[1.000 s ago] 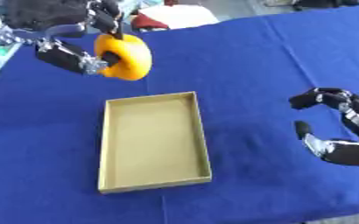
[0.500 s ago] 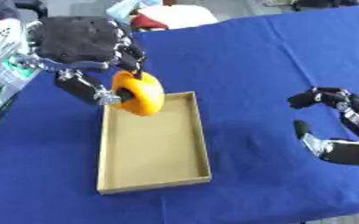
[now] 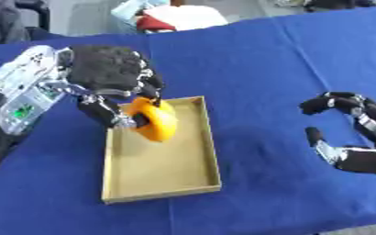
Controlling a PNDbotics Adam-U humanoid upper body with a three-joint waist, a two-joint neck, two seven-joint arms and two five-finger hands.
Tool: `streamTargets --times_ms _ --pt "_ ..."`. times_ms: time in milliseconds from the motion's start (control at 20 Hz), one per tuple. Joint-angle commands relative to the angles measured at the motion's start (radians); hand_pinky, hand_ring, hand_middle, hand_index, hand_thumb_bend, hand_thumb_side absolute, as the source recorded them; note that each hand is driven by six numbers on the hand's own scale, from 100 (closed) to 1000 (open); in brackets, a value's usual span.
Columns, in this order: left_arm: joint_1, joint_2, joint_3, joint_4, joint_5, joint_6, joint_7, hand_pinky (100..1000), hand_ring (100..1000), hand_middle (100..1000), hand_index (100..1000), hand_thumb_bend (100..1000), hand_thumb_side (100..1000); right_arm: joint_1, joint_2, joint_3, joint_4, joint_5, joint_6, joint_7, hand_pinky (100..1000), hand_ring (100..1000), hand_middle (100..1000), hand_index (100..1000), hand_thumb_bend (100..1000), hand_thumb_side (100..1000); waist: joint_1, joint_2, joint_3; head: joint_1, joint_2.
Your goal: Pick up objects on the table and place them in the box.
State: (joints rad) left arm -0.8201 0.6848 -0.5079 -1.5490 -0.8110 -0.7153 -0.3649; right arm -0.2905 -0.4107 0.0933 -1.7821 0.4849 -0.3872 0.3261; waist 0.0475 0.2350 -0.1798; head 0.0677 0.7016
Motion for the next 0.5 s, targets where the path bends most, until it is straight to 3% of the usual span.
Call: streamTargets --times_ms 50,300,400,450,500 --pt "-0.008 -0.002 0.006 0.022 -0.043 -0.011 0.002 584 516 506 658 100 260 -0.014 -0.013 -0.003 -0.014 -0.006 -0.001 0.001 696 685 649 810 100 538 -0.005 -0.013 0.0 0.002 -0.011" --pt "0.001 -0.013 0.001 0.048 -0.077 -0.02 0.011 623 571 579 727 100 278 -0.014 -0.012 -0.004 -0.014 -0.005 0.001 -0.001 696 685 649 809 100 537 -0.007 -0.013 -0.003 0.002 -0.012" --pt "0.003 -0.012 0.001 0.048 -0.09 -0.022 0.008 641 592 608 765 167 301 -0.013 -0.013 -0.005 -0.013 -0.004 0.002 -0.002 696 685 649 809 100 537 -0.008 -0.012 -0.001 0.001 -0.015" --pt "0.005 -0.009 0.003 0.046 -0.095 -0.022 0.007 667 620 650 818 358 370 -0.013 -0.013 -0.005 -0.013 -0.004 0.002 -0.002 696 685 649 809 100 535 -0.007 -0.013 0.001 0.002 -0.013" --pt "0.007 -0.007 0.004 0.042 -0.101 -0.021 0.01 667 620 650 818 358 370 -0.013 -0.013 -0.006 -0.013 -0.003 0.001 -0.002 696 685 649 809 100 535 -0.007 -0.013 0.002 0.002 -0.012"
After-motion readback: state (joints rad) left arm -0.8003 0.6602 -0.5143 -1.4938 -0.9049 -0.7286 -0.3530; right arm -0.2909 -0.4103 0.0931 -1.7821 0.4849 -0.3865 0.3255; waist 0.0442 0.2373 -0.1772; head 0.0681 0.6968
